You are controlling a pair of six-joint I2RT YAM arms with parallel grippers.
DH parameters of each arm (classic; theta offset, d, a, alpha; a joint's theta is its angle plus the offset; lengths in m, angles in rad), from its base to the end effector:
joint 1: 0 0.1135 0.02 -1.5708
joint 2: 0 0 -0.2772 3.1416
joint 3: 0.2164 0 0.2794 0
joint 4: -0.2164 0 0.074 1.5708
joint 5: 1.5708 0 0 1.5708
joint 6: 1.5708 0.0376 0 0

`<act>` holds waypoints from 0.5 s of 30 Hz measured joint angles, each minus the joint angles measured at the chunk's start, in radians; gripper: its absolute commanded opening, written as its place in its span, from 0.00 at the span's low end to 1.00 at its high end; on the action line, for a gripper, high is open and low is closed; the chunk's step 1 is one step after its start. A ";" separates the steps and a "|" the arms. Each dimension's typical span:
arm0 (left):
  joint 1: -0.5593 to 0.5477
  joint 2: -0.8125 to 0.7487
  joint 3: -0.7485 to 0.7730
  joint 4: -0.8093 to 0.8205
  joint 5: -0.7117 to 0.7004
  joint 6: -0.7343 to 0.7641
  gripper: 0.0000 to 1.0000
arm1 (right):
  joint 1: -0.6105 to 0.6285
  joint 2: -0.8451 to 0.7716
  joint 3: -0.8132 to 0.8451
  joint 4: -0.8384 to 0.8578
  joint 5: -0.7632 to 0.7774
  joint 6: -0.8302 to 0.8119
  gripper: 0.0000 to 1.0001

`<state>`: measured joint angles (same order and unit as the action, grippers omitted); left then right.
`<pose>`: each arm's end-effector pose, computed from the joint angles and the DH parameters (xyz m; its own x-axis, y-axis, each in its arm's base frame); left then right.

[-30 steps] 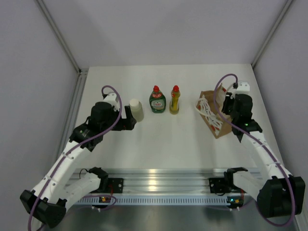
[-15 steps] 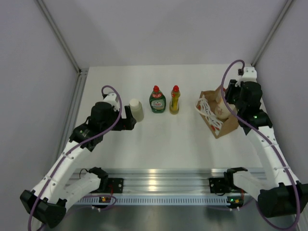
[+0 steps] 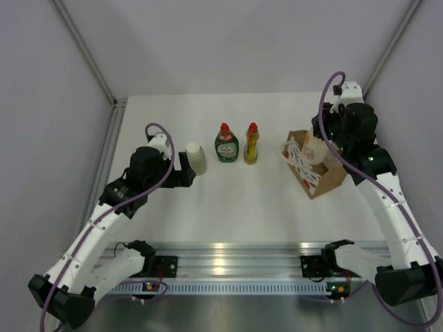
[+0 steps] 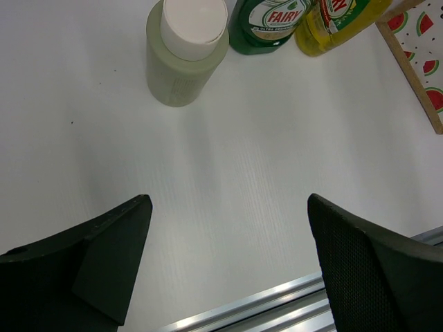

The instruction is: Take the personal care products out of the canvas bag

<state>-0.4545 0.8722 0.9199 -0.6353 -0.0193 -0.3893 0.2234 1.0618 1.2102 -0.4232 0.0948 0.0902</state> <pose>0.1839 -0.0890 0.3368 -0.6219 -0.1184 -0.7741 0.2037 0.9300 -0.3060 0.2477 0.0526 0.4250 -0.2754 0.0294 -0.9609 -0.1073 0.9923 0.0611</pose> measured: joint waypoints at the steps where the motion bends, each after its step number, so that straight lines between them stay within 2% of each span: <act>1: 0.000 0.000 0.000 0.000 0.000 0.000 0.98 | 0.012 0.009 0.014 -0.012 -0.002 0.000 0.00; 15: 0.000 -0.009 0.000 0.000 0.000 0.000 0.98 | 0.188 0.080 0.235 -0.058 -0.027 0.003 0.00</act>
<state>-0.4545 0.8631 0.9199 -0.6353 -0.0193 -0.3893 0.4114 1.1423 1.4448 -0.4812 0.0673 0.0937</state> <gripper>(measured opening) 0.984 0.329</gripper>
